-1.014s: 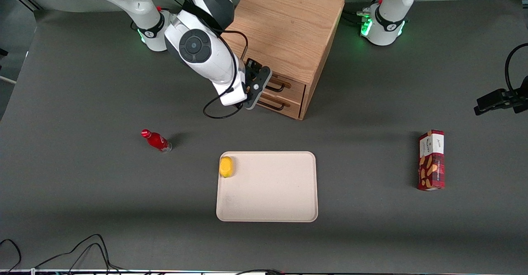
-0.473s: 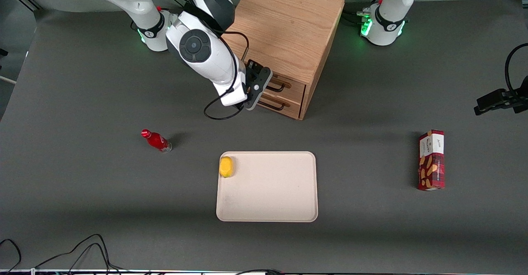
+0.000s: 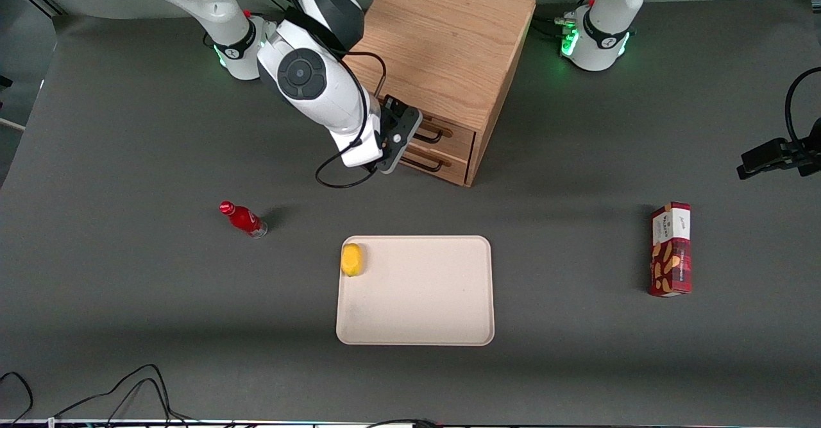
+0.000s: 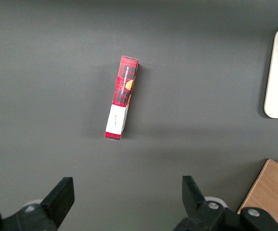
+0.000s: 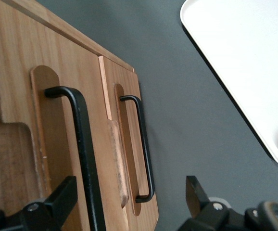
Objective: Open upper drawer
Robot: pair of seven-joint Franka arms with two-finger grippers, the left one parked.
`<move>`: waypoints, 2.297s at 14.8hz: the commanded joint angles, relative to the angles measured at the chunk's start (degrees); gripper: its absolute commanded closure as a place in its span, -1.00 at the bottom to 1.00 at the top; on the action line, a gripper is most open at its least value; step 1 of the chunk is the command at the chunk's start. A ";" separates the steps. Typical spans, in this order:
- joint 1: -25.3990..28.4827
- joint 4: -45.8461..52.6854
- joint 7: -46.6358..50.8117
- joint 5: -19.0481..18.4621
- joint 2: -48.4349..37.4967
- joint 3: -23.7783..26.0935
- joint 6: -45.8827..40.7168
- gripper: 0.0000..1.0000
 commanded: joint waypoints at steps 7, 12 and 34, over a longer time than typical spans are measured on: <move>0.24 -1.33 0.87 -1.17 0.44 -0.21 3.25 -1.00; 0.24 -0.89 0.96 -2.84 1.85 -0.38 5.01 -1.00; -0.11 3.50 0.87 -7.14 5.81 -2.58 6.51 -1.00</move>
